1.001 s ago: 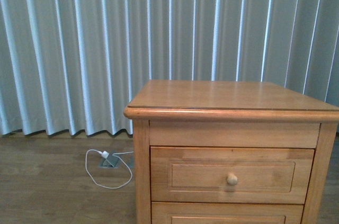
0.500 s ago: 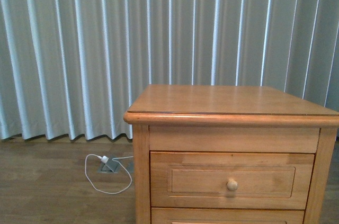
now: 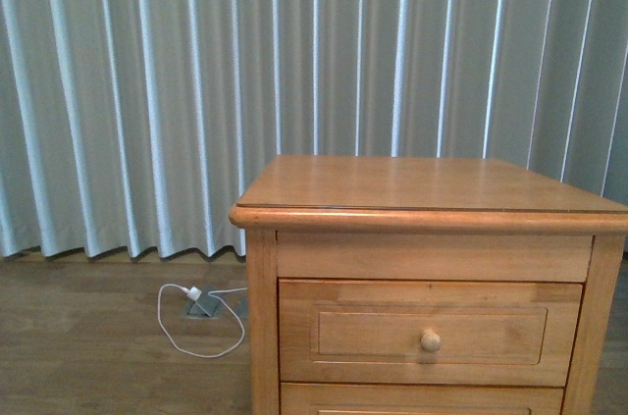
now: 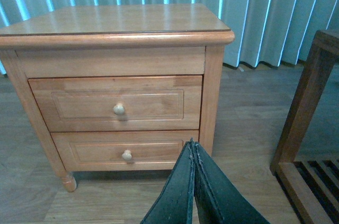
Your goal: Put charger into drawer
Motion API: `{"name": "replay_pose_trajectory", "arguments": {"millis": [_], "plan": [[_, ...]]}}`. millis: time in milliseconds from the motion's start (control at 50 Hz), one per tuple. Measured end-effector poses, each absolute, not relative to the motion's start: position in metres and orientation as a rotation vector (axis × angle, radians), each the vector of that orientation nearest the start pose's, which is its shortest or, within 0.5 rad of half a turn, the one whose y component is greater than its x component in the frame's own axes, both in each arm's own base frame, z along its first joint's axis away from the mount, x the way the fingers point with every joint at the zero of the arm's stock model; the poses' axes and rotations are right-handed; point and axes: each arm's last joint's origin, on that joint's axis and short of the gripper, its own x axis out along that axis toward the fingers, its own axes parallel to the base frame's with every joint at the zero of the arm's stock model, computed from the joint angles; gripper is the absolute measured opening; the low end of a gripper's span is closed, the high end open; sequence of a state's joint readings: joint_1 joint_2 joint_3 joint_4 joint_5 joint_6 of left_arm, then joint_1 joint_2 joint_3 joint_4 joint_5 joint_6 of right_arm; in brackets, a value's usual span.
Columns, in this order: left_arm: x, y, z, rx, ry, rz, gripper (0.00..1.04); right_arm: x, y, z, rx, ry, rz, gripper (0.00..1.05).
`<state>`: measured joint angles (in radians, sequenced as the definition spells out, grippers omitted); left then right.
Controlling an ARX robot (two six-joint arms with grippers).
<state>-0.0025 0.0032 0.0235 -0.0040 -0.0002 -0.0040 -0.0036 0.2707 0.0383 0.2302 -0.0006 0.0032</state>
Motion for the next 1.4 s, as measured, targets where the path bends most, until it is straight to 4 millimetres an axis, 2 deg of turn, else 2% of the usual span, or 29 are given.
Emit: {"name": "replay_pose_trajectory", "arguments": {"millis": [100, 360, 520, 1001, 1361, 1401], "plan": [[0.096, 0.000, 0.171, -0.004, -0.016, -0.002, 0.99, 0.112, 0.000, 0.168, 0.004, -0.004, -0.002, 0.01], [0.096, 0.000, 0.171, -0.004, -0.016, -0.003, 0.99, 0.108, 0.000, 0.168, 0.003, -0.009, -0.002, 0.01], [0.096, 0.000, 0.171, -0.004, -0.016, -0.002, 0.99, 0.098, 0.000, 0.166, 0.002, -0.005, -0.002, 0.01], [0.096, 0.000, 0.171, -0.004, -0.016, -0.002, 0.99, 0.098, 0.000, 0.165, 0.002, -0.003, -0.002, 0.01], [0.096, 0.000, 0.171, -0.004, -0.016, -0.002, 0.99, 0.098, 0.000, 0.165, 0.001, -0.003, -0.002, 0.62], [0.096, 0.000, 0.171, -0.004, -0.016, -0.002, 0.99, 0.098, 0.000, 0.165, 0.001, -0.003, -0.002, 0.72]]}}
